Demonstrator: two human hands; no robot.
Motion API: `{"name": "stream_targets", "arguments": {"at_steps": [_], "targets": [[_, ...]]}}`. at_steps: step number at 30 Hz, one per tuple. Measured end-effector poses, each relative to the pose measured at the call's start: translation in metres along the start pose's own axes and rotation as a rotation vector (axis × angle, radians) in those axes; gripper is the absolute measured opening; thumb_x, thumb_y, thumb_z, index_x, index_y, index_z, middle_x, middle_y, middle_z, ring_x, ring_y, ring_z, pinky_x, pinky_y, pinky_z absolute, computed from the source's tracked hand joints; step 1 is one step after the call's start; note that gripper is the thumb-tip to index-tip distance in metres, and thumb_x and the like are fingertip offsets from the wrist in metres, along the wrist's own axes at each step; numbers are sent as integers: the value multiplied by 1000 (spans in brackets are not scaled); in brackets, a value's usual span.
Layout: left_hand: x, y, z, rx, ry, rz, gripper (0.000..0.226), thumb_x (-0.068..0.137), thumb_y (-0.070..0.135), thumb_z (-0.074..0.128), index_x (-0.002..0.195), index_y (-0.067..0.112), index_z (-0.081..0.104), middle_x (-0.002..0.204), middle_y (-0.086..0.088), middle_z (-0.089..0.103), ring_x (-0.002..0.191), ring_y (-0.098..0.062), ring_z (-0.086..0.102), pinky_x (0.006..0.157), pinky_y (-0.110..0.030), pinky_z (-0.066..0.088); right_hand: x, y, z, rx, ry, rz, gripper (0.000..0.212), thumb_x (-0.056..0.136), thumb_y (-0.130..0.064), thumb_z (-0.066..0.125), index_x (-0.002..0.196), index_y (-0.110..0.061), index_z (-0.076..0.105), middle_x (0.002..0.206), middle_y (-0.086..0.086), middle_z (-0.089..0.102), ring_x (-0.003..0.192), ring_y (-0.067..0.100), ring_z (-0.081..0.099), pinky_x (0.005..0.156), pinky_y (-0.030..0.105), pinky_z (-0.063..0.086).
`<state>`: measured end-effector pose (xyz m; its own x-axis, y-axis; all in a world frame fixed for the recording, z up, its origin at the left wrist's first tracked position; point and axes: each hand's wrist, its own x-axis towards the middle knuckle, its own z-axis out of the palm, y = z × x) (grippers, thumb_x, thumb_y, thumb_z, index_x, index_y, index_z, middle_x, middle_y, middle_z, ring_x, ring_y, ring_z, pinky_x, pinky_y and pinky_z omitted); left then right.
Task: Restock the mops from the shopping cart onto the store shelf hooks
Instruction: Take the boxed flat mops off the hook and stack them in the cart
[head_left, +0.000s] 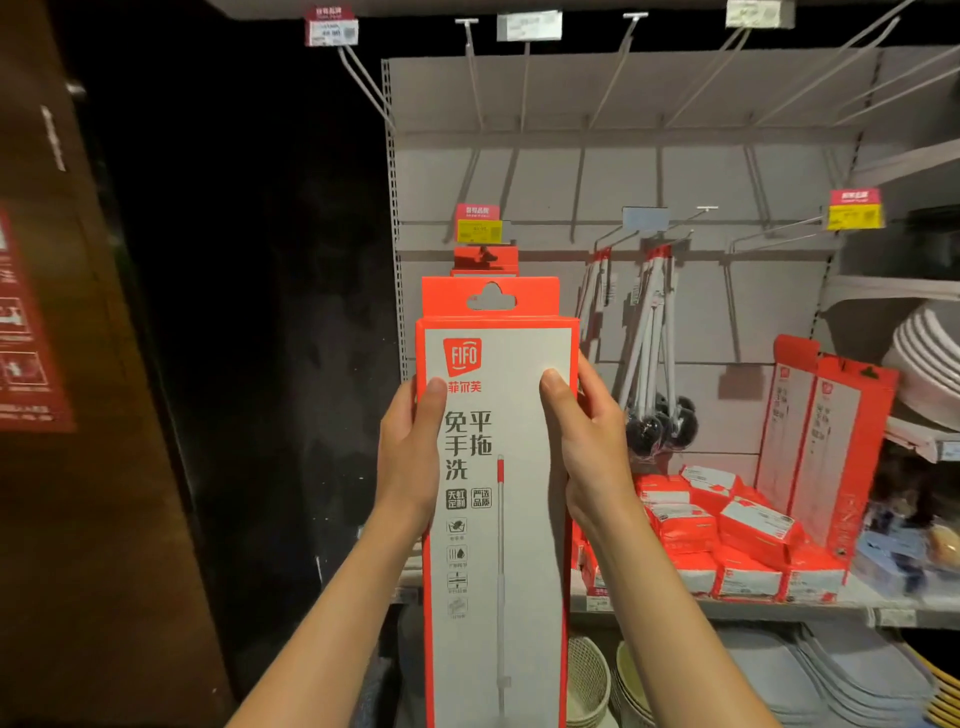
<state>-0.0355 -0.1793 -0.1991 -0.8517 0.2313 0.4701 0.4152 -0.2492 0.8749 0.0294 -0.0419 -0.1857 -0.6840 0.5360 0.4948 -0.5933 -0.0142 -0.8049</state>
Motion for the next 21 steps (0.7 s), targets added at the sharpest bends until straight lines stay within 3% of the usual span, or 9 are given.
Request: {"name": "stream_targets", "arguments": {"at_steps": [6,9,12,15,18,21], "targets": [[37,-20,12,15,60,-12,54,89,58,47,115,12,59,92,1,76,81,-20,75,66,-23,59,53,32,-14,-138,-115,-21,47,102,-21,56,148,-25,48,133,-5,65,118,10,64,95,34,54],[62,-30,27,35,62,-20,54,89,57,48,114,12,59,91,1,76,80,-19,75,66,-23,59,80,49,-22,-178,-115,-46,46,104,-24,53,149,-28,46,137,-8,62,123,9,61,104,42,50],[91,-41,42,68,54,-29,51,91,57,47,114,13,60,94,-1,76,85,-21,75,74,-32,61,107,65,-29,-157,-90,-61,45,103,-29,53,147,-31,47,137,-9,62,124,10,60,105,45,49],[116,-55,54,95,60,-39,40,100,50,46,113,15,61,96,0,76,88,-21,75,79,-37,60,133,78,-36,-128,-94,-58,43,104,-25,52,147,-30,48,135,-10,63,120,8,62,99,35,53],[138,-67,64,102,76,-48,39,101,48,44,111,15,62,95,0,76,88,-19,75,76,-32,58,157,86,-41,-106,-107,-54,44,104,-21,51,147,-26,48,135,-8,63,114,2,64,83,19,54],[156,-79,69,113,91,-69,39,102,48,43,110,15,63,94,1,76,87,-17,75,72,-27,55,178,96,-41,-83,-123,-32,44,104,-18,51,147,-23,48,133,-6,64,109,1,66,77,15,53]]}}
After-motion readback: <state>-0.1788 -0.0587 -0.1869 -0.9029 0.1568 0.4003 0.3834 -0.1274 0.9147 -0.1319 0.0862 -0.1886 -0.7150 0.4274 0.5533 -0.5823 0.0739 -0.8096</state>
